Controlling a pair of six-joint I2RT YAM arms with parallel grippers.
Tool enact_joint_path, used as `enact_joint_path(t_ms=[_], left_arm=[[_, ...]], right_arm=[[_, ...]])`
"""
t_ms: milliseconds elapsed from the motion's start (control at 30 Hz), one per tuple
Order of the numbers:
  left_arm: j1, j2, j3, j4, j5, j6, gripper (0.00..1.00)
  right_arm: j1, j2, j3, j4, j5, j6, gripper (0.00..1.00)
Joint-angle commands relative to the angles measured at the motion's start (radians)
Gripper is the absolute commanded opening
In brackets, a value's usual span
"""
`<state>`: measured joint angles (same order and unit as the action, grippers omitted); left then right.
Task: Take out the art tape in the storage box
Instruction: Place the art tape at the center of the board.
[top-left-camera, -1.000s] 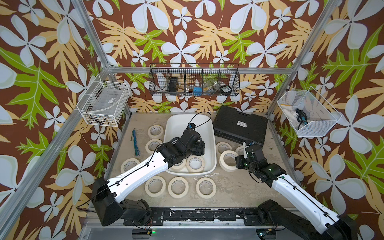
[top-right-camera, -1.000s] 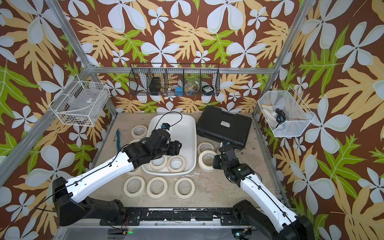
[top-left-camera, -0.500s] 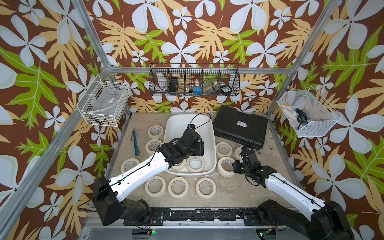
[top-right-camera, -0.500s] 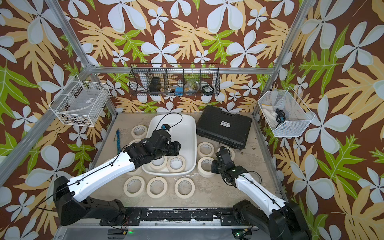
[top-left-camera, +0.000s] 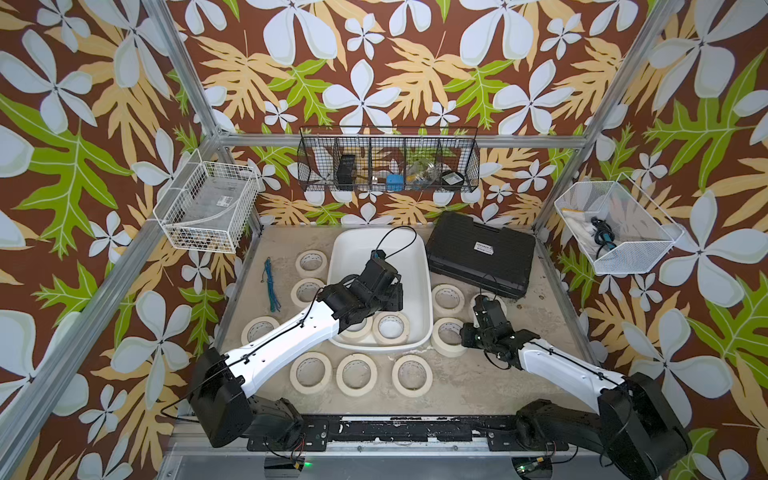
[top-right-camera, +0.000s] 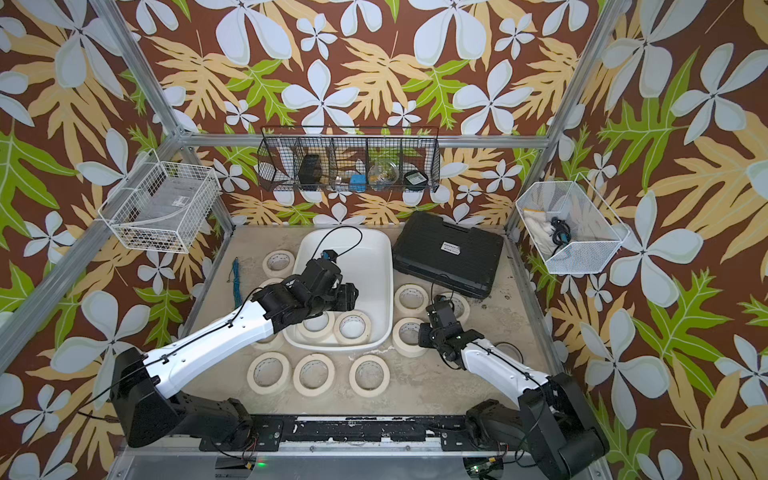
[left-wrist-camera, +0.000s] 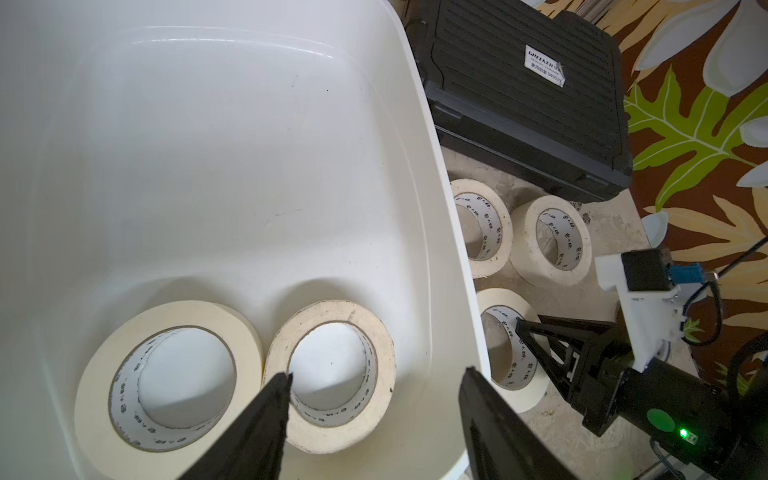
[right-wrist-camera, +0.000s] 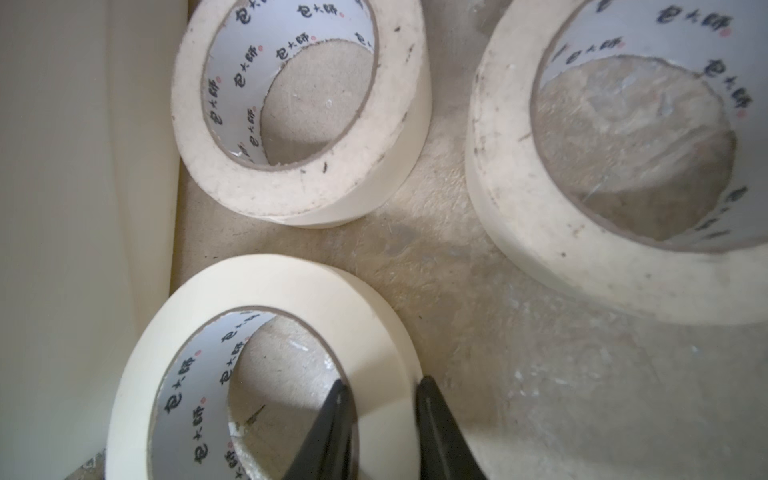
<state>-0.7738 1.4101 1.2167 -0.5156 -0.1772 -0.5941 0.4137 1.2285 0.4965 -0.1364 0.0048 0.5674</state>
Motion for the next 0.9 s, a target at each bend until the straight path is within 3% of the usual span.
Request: enact_joint_path(t_ms=[0,200,567,733,867], left_arm=[[0.007,0.004,-0.002,0.006,0.005,-0.005,0.68],[0.011,0.009,-0.005,0.006,0.004,-0.001,0.68],[0.049,0.021,-0.051,0.039,0.029,-0.022,0.68],[0.067,0.036,-0.069,0.045,0.039,-0.018,0.68],[0.072,0.049,-0.068,0.04,0.043,-0.012,0.68]], right_arm=[[0.002,0.013,-0.002,0.067,0.02,-0.017,0.06],[0.002,0.027,-0.006,0.097,0.034,-0.02,0.1],[0.016,0.023,0.006,0.071,0.01,-0.008,0.28],[0.028,0.0,0.011,0.015,0.031,-0.012,0.42],[0.029,-0.012,0.024,-0.013,0.034,-0.017,0.46]])
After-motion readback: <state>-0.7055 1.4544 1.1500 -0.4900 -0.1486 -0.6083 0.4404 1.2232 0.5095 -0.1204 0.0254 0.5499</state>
